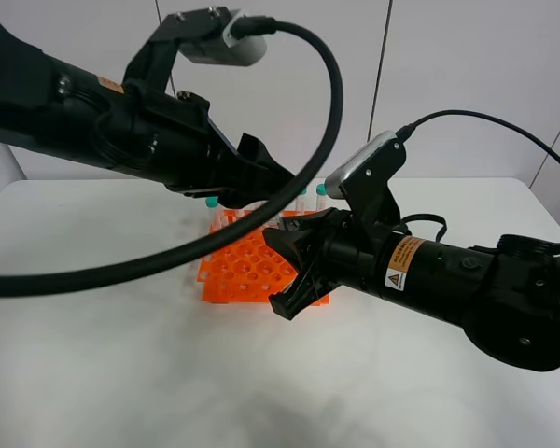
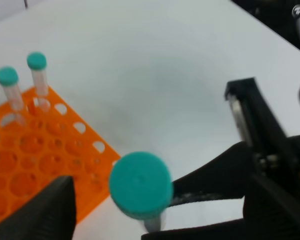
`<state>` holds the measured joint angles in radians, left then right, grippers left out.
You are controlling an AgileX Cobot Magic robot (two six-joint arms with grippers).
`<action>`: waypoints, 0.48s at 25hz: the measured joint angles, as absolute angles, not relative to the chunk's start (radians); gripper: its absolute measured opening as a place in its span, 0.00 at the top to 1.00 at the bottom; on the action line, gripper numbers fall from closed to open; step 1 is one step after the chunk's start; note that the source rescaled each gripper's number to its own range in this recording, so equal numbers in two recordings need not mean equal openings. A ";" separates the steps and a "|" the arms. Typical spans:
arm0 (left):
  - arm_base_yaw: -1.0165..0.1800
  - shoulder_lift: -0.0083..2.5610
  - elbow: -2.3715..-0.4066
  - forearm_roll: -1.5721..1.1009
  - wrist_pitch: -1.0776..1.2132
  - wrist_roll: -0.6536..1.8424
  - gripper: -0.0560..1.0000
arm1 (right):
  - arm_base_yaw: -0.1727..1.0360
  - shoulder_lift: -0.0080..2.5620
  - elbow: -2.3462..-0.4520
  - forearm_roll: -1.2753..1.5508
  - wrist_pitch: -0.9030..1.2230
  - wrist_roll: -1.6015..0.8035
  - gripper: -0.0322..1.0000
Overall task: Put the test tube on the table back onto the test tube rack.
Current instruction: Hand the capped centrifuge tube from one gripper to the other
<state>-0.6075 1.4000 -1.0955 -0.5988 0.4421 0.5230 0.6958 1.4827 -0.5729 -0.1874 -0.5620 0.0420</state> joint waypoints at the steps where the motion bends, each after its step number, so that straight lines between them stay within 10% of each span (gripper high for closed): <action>1: -0.608 1.415 -1.096 -0.609 0.440 0.531 0.29 | 0.696 1.483 -0.573 -0.187 -0.562 0.042 0.96; 12: -0.608 1.451 -1.130 -0.846 0.400 0.739 0.29 | 0.696 1.483 -0.573 -0.187 -0.550 0.041 0.96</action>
<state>-0.6075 1.4512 -1.1303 -0.8456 0.4004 0.7393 0.6958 1.4827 -0.5729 -0.1874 -0.5499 0.0410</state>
